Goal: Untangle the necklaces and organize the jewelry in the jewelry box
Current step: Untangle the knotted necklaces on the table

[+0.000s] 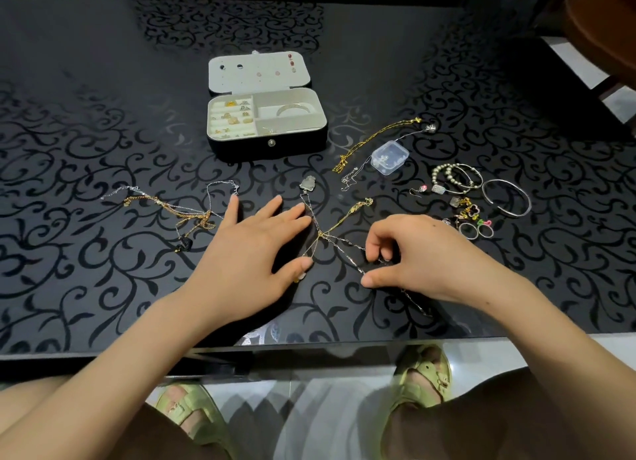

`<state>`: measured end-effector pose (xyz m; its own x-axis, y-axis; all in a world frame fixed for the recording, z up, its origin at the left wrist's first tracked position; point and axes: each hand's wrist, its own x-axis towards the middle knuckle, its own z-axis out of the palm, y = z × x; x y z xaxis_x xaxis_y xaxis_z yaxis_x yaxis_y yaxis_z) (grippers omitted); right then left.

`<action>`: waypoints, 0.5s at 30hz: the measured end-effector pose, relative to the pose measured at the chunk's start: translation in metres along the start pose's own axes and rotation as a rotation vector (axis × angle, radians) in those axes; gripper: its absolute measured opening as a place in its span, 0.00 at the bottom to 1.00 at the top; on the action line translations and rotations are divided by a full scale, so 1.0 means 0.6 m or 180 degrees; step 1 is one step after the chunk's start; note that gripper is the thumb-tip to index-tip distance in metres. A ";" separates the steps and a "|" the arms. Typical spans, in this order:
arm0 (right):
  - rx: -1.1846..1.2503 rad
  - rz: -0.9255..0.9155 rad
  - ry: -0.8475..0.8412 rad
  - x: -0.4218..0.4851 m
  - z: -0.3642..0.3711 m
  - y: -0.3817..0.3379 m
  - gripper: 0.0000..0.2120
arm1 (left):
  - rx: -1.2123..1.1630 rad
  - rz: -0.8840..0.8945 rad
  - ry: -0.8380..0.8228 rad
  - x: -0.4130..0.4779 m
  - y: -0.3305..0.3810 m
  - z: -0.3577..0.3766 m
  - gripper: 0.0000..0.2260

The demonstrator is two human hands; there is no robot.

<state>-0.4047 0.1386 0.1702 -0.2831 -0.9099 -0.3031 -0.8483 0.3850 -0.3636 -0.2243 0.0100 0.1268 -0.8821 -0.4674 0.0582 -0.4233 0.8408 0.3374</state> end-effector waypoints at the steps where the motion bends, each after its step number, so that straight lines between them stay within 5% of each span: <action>1: -0.0013 0.0001 -0.0060 0.000 -0.002 0.002 0.12 | 0.0030 0.0001 0.0002 -0.001 -0.003 -0.001 0.32; 4: 0.0040 -0.0006 0.0015 0.003 -0.004 0.002 0.10 | 0.0045 -0.0041 -0.0011 -0.002 -0.008 -0.004 0.32; 10: 0.0199 -0.0275 0.1056 0.055 0.008 -0.030 0.06 | -0.0169 -0.0091 0.0406 0.004 -0.011 -0.012 0.23; 15: 0.0198 -0.0123 0.0903 0.090 0.010 -0.047 0.06 | -0.0277 -0.0132 0.0615 0.004 0.006 -0.008 0.16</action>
<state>-0.3931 0.0794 0.1588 -0.3725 -0.9275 -0.0327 -0.8343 0.3500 -0.4260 -0.2267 0.0106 0.1329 -0.8048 -0.5517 0.2189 -0.4314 0.7970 0.4227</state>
